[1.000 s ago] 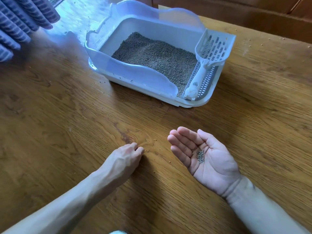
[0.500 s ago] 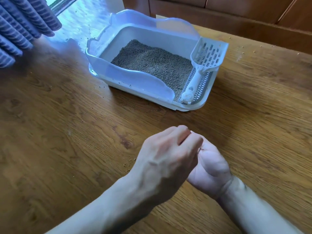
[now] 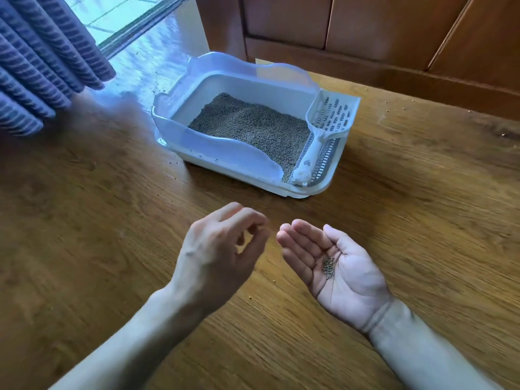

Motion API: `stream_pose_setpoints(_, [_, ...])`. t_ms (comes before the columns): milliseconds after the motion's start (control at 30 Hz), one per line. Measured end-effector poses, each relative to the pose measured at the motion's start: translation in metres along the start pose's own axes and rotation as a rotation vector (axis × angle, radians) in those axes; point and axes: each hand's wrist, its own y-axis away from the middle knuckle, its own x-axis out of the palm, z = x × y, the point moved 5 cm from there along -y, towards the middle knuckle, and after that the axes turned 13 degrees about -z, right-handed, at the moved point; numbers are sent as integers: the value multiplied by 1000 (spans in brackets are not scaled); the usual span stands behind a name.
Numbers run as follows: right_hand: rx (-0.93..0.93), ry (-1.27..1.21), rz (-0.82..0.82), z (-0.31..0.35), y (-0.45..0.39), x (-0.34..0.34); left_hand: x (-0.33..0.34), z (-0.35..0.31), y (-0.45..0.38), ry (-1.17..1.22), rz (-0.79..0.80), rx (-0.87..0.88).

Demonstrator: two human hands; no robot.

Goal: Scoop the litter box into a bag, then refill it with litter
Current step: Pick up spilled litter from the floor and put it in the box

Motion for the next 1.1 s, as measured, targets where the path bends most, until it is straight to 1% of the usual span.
stream_pose_setpoints(67, [-13,-9,-34,3,0,-7,-4,19,8,-21,-59,-43])
stream_pose_setpoints(133, [-17,-9,-27,4,0,-8,-9,31,20,-28,-113,-61])
stream_pose_setpoints(200, [-22,13,-61,6,-1,-11,-11,42,31,-59,-127,-71])
stream_pose_setpoints(267, [-31,5,-70,10,-3,-14,-6,59,41,-124,-61,-87])
stream_pose_setpoints(367, [-50,5,-77,14,-7,-18,9,97,67,-301,106,-113])
stream_pose_setpoints(433, [-41,-18,-44,15,-9,-20,15,121,91,-438,233,-121])
stream_pose_setpoints(500, [-27,-23,-65,15,-11,-26,17,138,115,-545,368,-91])
stream_pose_setpoints(567, [23,1,-52,10,-18,-33,16,146,136,-567,454,-16])
stream_pose_setpoints(667, [13,17,21,5,-19,-33,17,153,150,-570,498,87])
stream_pose_setpoints(700, [53,8,-28,2,-23,-39,20,155,149,-578,515,107])
stream_pose_setpoints(733, [96,5,-42,-3,-25,-41,24,158,146,-585,529,119])
stream_pose_setpoints(767, [115,-6,39,-7,-26,-36,29,161,141,-594,543,123])
stream_pose_setpoints(800, [35,12,63,-7,-28,-37,35,163,136,-597,541,134])
stream_pose_setpoints(900, [-63,155,-55,-3,-30,-49,53,165,115,-605,548,170])
stream_pose_setpoints(933, [-21,143,-25,-6,-31,-43,59,166,109,-608,552,177])
stream_pose_setpoints(967, [42,112,-60,-8,-30,-44,63,167,104,-610,562,177])
stream_pose_setpoints(1033, [31,34,-44,-6,-25,-41,71,170,94,-618,574,166])
stream_pose_setpoints(1100, [5,31,-74,-5,-22,-36,78,169,86,-621,560,170])
